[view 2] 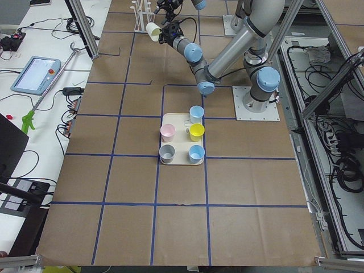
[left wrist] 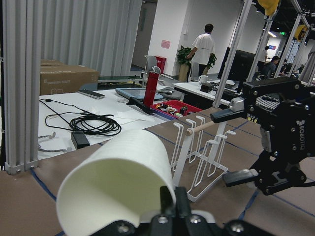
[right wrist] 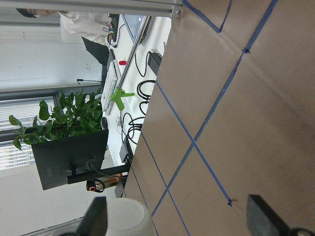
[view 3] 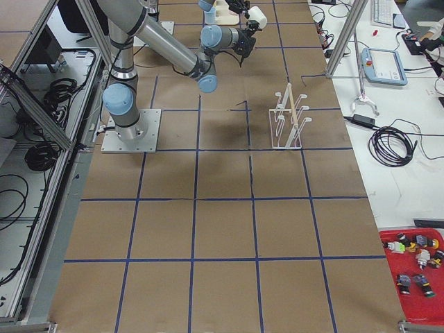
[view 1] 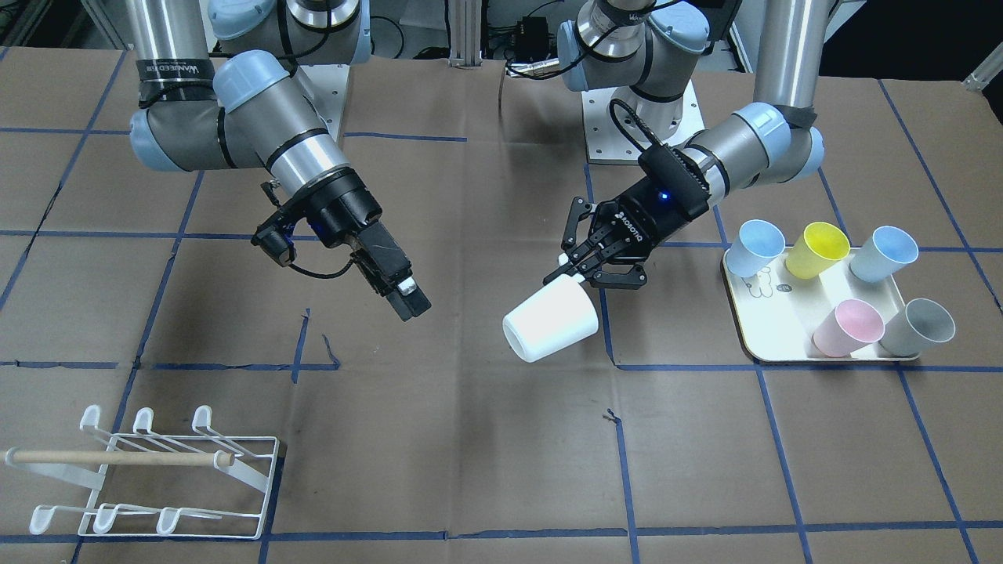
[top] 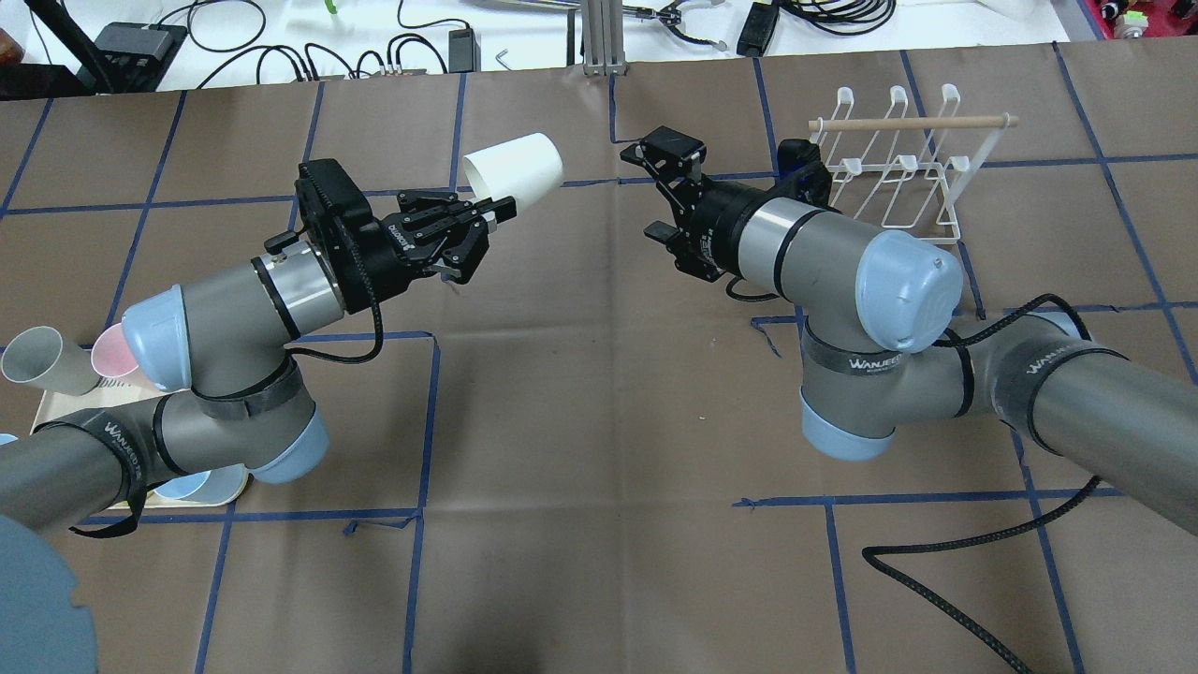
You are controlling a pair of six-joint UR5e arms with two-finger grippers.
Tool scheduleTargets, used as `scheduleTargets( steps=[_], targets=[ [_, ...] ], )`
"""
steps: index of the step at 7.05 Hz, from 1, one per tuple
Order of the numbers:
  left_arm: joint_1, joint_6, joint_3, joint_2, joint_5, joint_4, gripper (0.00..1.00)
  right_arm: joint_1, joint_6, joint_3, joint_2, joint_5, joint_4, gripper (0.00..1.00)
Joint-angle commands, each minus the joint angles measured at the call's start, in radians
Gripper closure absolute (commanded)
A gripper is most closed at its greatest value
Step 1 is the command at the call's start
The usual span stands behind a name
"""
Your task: Transfer IKEA cup to right arm and place on rack
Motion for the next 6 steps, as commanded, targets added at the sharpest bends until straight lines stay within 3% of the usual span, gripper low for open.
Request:
scheduleTargets(
  steps=[1, 6],
  targets=[
    [-0.052, -0.001, 0.000, -0.010, 0.004, 0.005, 0.94, 0.054, 0.094, -0.074, 0.047, -0.004, 0.000, 0.00],
    [-0.063, -0.001, 0.000, -0.019, 0.006, 0.021, 0.93, 0.062, 0.109, -0.094, 0.060, 0.005, 0.000, 0.01]
  ],
)
